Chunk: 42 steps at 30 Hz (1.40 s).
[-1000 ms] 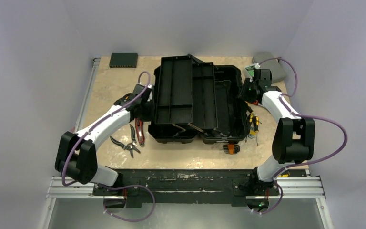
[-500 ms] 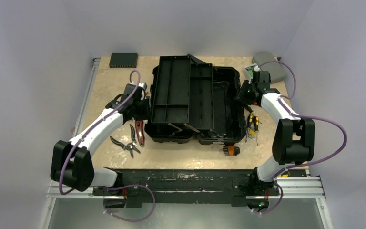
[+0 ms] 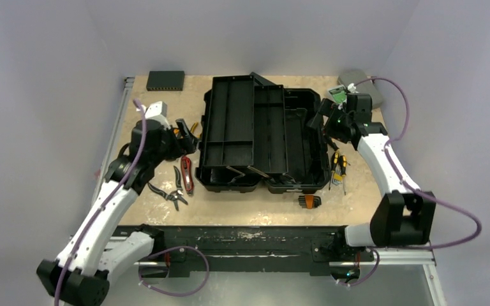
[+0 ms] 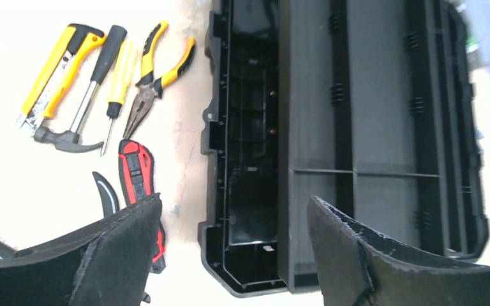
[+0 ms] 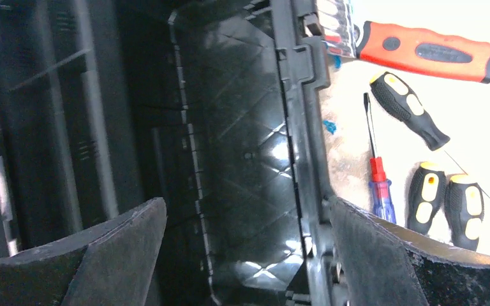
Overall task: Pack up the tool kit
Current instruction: Open the toolbox at the center of the board, then adjust the toolbox at the center of the board.
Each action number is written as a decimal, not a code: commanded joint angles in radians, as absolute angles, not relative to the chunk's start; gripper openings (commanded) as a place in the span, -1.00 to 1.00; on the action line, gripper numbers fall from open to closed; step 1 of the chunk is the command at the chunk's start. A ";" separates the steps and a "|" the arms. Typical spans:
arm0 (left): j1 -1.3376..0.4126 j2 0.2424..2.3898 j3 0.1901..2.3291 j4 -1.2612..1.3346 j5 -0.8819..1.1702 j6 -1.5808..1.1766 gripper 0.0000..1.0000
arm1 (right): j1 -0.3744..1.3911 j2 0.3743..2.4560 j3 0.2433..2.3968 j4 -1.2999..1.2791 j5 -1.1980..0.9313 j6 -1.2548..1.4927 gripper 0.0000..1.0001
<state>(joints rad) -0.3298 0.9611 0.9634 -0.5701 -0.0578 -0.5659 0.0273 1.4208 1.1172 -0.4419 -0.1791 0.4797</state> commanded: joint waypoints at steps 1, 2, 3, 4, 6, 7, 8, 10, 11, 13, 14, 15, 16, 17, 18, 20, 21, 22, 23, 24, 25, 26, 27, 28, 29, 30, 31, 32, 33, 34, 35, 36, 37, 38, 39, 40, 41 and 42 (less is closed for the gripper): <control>-0.333 0.810 0.882 -0.572 -0.078 -0.631 0.72 | 0.035 1.271 1.133 -0.506 -0.202 0.459 0.98; -0.333 0.778 0.857 -0.575 -0.086 -0.641 0.79 | 0.040 1.252 1.134 -0.525 -0.201 0.448 0.98; -0.332 0.751 0.838 -0.586 -0.102 -0.644 0.86 | 0.053 1.230 1.131 -0.539 -0.198 0.438 0.98; -0.332 0.725 0.827 -0.606 -0.129 -0.649 0.90 | 0.074 1.208 1.123 -0.548 -0.185 0.433 0.98; -0.333 0.689 0.819 -0.663 -0.196 -0.671 0.98 | 0.147 1.162 1.099 -0.563 -0.132 0.432 0.98; -0.332 0.676 0.819 -0.691 -0.227 -0.682 1.00 | 0.194 1.132 1.085 -0.566 -0.102 0.437 0.98; -0.333 0.663 0.819 -0.719 -0.254 -0.694 1.00 | 0.239 1.112 1.068 -0.569 -0.078 0.445 0.98; -0.332 0.634 0.811 -0.764 -0.312 -0.734 1.00 | 0.333 1.068 1.030 -0.573 -0.029 0.462 0.97; -0.332 0.614 0.803 -0.780 -0.335 -0.762 1.00 | 0.369 1.042 1.009 -0.577 0.003 0.471 0.98; -0.332 0.566 0.771 -0.788 -0.350 -0.803 1.00 | 0.431 1.000 0.968 -0.594 0.068 0.485 0.98; -0.332 0.539 0.752 -0.777 -0.337 -0.813 0.99 | 0.459 0.982 0.948 -0.603 0.088 0.492 0.98; -0.332 0.519 0.729 -0.766 -0.319 -0.823 0.98 | 0.483 0.968 0.927 -0.614 0.104 0.499 0.98; -0.333 0.501 0.711 -0.758 -0.301 -0.837 0.97 | 0.506 0.955 0.907 -0.626 0.116 0.509 0.98; -0.333 0.492 0.693 -0.754 -0.279 -0.853 0.96 | 0.530 0.942 0.883 -0.632 0.124 0.517 0.98; -0.333 0.488 0.676 -0.749 -0.258 -0.868 0.96 | 0.556 0.930 0.859 -0.637 0.132 0.529 0.98; -0.332 0.498 0.649 -0.736 -0.199 -0.883 0.95 | 0.612 0.916 0.813 -0.643 0.148 0.551 0.98; -0.332 0.510 0.634 -0.730 -0.170 -0.891 0.95 | 0.646 0.915 0.783 -0.643 0.154 0.561 0.98; -0.333 0.523 0.625 -0.722 -0.138 -0.896 0.95 | 0.678 0.918 0.763 -0.639 0.159 0.567 0.98; -0.333 0.539 0.613 -0.710 -0.094 -0.898 0.94 | 0.706 0.927 0.742 -0.633 0.163 0.572 0.97; -0.332 0.553 0.601 -0.695 -0.062 -0.901 0.93 | 0.732 0.946 0.727 -0.626 0.173 0.578 0.98; -0.333 0.564 0.586 -0.681 -0.034 -0.907 0.92 | 0.754 0.964 0.718 -0.619 0.181 0.586 0.98; -0.333 0.574 0.571 -0.664 -0.017 -0.910 0.92 | 0.772 0.981 0.716 -0.618 0.195 0.595 0.97; -0.334 0.584 0.557 -0.649 -0.006 -0.915 0.91 | 0.789 0.997 0.719 -0.619 0.210 0.602 0.97; -0.334 0.593 0.542 -0.632 -0.005 -0.919 0.91 | 0.802 1.008 0.722 -0.618 0.225 0.607 0.97; -0.333 0.604 0.529 -0.610 0.025 -0.920 0.90 | 0.809 1.018 0.725 -0.615 0.237 0.609 0.97; -0.334 0.616 0.516 -0.585 0.049 -0.920 0.89 | 0.811 1.025 0.728 -0.608 0.246 0.609 0.97; -0.334 0.631 0.503 -0.552 0.074 -0.917 0.88 | 0.811 1.032 0.728 -0.601 0.260 0.608 0.97; -0.334 0.651 0.491 -0.517 0.106 -0.913 0.87 | 0.811 1.043 0.730 -0.596 0.276 0.608 0.97; -0.334 0.671 0.482 -0.470 0.137 -0.908 0.85 | 0.811 1.054 0.734 -0.593 0.296 0.607 0.97; -0.334 0.696 0.474 -0.433 0.165 -0.904 0.83 | 0.811 1.069 0.739 -0.594 0.315 0.608 0.97; -0.334 0.722 0.471 -0.413 0.181 -0.902 0.83 | 0.811 1.086 0.746 -0.600 0.326 0.618 0.97; -0.334 0.742 0.470 -0.395 0.192 -0.902 0.82 | 0.811 1.102 0.752 -0.590 0.318 0.624 0.96; -0.334 0.762 0.468 -0.377 0.200 -0.901 0.81 | 0.811 1.116 0.754 -0.572 0.307 0.615 0.96; -0.334 0.776 0.468 -0.362 0.205 -0.899 0.80 | 0.810 1.130 0.757 -0.563 0.305 0.606 0.96; -0.334 0.786 0.468 -0.355 0.202 -0.899 0.80 | 0.810 1.142 0.763 -0.560 0.314 0.603 0.96; -0.334 0.794 0.470 -0.351 0.195 -0.898 0.79 | 0.810 1.153 0.771 -0.558 0.325 0.598 0.96; -0.334 0.796 0.471 -0.350 0.189 -0.896 0.78 | 0.809 1.163 0.779 -0.554 0.338 0.590 0.96; -0.334 0.798 0.471 -0.350 0.183 -0.895 0.78 | 0.807 1.176 0.788 -0.553 0.355 0.582 0.96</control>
